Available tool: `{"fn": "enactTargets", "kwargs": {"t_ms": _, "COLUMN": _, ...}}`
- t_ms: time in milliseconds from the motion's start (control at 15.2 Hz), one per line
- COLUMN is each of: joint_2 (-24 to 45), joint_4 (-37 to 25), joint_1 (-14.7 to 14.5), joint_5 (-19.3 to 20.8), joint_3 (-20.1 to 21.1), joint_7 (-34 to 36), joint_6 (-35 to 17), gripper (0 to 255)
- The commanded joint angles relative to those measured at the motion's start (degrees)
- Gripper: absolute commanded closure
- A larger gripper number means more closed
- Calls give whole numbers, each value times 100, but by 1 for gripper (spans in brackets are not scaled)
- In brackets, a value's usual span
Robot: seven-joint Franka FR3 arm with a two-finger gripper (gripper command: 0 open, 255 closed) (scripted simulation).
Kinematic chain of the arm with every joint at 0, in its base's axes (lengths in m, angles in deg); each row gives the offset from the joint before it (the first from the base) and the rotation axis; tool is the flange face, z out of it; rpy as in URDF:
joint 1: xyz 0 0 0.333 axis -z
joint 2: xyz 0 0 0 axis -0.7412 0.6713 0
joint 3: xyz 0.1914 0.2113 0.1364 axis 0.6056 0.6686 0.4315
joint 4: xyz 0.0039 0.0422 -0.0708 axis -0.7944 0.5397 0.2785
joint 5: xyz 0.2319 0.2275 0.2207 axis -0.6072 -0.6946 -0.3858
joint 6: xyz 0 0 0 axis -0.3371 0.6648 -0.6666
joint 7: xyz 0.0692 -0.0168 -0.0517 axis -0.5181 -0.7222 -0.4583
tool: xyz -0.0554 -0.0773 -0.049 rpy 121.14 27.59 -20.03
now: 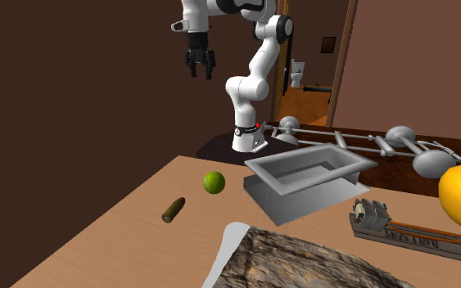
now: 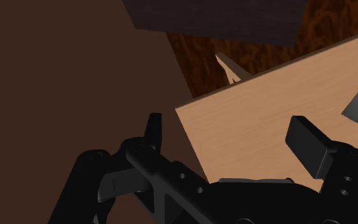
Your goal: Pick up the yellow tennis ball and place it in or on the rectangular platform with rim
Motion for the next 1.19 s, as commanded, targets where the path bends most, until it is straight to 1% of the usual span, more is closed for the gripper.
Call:
{"fn": "enactTargets", "kwargs": {"t_ms": 0, "joint_2": 0, "joint_4": 0, "joint_1": 0, "joint_5": 0, "joint_3": 0, "joint_7": 0, "joint_6": 0, "gripper": 0}}
{"fn": "enactTargets", "kwargs": {"t_ms": 330, "joint_2": 602, "joint_4": 185, "joint_1": -181, "joint_5": -302, "joint_3": 398, "joint_7": 344, "joint_6": -791, "gripper": 0}}
{"fn": "enactTargets", "kwargs": {"t_ms": 594, "joint_2": 1205, "joint_4": 201, "joint_1": -308, "joint_5": -487, "joint_3": 719, "joint_7": 609, "joint_6": -1425, "gripper": 0}}
{"fn": "enactTargets", "kwargs": {"t_ms": 858, "joint_2": 1901, "joint_4": 99, "joint_1": -411, "joint_5": -598, "joint_3": 1035, "joint_7": 880, "joint_6": -2036, "gripper": 0}}
{"fn": "enactTargets", "kwargs": {"t_ms": 1122, "joint_2": 2671, "joint_4": -120, "joint_1": -488, "joint_5": -607, "joint_3": 1341, "joint_7": 1174, "joint_6": -2604, "gripper": 0}}
